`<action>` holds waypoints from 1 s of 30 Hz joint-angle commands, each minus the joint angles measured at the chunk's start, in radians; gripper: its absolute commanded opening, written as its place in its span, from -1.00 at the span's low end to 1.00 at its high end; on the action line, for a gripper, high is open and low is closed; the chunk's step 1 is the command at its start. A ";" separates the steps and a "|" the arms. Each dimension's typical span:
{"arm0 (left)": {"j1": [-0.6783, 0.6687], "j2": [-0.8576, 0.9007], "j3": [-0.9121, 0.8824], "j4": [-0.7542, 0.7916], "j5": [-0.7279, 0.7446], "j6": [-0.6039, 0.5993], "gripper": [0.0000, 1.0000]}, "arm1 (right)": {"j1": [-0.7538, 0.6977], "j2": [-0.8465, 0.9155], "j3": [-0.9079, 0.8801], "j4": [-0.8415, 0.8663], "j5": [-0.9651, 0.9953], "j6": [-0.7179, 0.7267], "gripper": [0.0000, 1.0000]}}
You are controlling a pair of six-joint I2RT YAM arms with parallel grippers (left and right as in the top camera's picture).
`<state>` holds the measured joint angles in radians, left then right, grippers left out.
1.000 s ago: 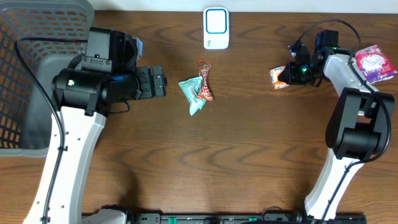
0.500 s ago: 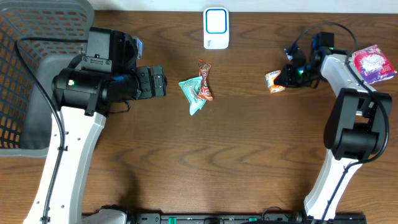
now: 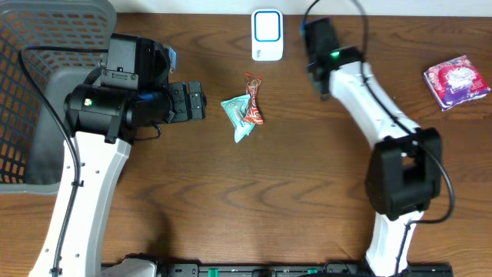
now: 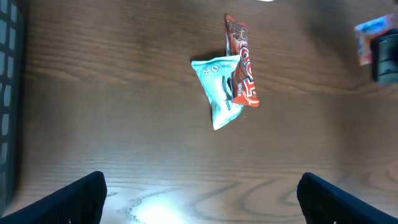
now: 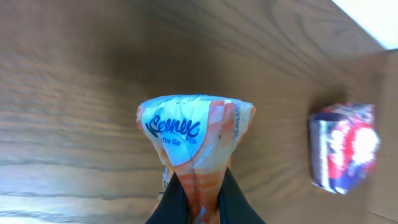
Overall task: Scan the item barcode
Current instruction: 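Hold the orange juice box up in front of the scanner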
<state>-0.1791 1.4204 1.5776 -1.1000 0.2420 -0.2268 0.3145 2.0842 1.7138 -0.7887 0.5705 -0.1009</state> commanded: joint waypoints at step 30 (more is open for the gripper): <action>-0.002 0.005 -0.005 -0.003 0.011 0.020 0.96 | 0.140 0.132 0.140 0.691 -0.156 -0.181 -0.99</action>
<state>-0.1791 1.4204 1.5776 -1.0996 0.2417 -0.2268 0.4419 2.1826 1.8263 -0.1310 0.4694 -0.1905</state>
